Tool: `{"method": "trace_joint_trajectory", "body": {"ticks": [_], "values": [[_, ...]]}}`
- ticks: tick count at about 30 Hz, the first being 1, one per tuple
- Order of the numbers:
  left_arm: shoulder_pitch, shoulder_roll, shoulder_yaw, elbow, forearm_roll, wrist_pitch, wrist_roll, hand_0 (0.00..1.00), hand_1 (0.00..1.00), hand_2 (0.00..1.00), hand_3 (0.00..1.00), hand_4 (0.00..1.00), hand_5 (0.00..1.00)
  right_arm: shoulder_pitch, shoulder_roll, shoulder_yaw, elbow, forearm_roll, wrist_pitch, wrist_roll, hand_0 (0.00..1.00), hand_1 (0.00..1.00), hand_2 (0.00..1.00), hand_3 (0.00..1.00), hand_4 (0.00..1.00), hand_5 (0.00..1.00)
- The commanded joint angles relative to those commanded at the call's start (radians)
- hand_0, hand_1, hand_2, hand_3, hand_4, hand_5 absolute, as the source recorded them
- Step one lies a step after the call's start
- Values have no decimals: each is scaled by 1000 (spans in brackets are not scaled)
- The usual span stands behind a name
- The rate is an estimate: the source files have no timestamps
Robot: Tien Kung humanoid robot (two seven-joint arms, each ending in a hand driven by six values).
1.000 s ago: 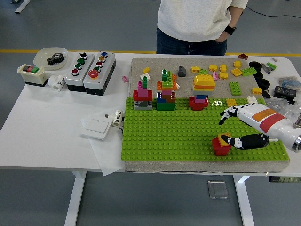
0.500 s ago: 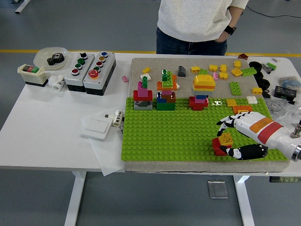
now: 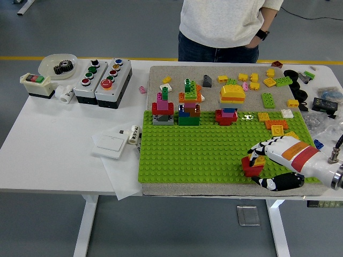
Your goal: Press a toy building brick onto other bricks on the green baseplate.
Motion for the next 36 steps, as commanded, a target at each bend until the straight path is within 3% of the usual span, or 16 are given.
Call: {"method": "trace_joint_trajectory", "body": {"ticks": [36], "values": [[8, -2, -14, 0, 24, 0, 9, 799, 885, 901, 754, 788, 763, -23, 1, 20, 0, -1, 39, -9, 707, 678, 716, 560, 683, 498]]}}
